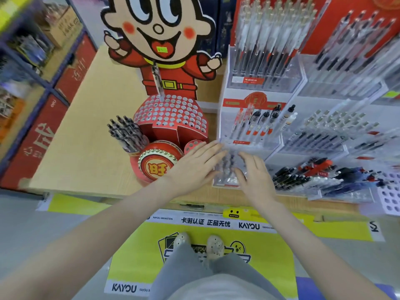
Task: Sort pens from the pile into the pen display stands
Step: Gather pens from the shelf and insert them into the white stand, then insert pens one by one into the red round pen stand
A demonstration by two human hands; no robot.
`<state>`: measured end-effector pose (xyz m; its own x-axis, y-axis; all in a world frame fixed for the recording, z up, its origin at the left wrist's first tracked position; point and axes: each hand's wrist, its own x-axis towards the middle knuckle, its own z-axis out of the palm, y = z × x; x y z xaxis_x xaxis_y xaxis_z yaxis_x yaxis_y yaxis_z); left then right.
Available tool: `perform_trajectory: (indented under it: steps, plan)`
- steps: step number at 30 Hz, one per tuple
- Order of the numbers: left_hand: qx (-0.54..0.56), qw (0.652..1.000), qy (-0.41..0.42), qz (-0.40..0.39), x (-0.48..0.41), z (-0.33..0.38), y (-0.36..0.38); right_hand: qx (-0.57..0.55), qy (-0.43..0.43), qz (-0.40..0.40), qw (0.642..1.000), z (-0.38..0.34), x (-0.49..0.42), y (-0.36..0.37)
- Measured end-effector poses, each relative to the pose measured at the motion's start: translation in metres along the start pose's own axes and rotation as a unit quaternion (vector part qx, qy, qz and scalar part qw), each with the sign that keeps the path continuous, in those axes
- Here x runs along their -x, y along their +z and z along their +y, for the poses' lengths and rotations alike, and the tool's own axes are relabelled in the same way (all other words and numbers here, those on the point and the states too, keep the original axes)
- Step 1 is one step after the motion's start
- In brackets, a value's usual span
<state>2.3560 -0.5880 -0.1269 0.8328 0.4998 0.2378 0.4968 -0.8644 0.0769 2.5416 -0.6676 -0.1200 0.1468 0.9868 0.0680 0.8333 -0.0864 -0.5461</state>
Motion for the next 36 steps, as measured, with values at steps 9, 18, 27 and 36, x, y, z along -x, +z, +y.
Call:
perform_trajectory:
  steps: [9, 18, 27, 36]
  plan:
    - [0.051, 0.989, -0.101, 0.094, 0.087, -0.072, -0.054, -0.062, -0.17, 0.102, 0.978, -0.169, -0.016, 0.038]
    - [0.028, 0.978, -0.197, 0.061, 0.253, -0.216, -0.113, -0.072, -0.12, 0.02, 0.99, -0.352, -0.038, 0.186]
    - [0.069, 0.985, -0.153, -0.028, 0.279, -0.352, -0.108, -0.069, -0.005, 0.015, 0.997, -0.416, -0.111, 0.29]
    - [0.081, 0.984, -0.096, -0.128, 0.252, -0.513, -0.108, -0.086, 0.114, 0.026, 0.989, -0.473, -0.231, 0.368]
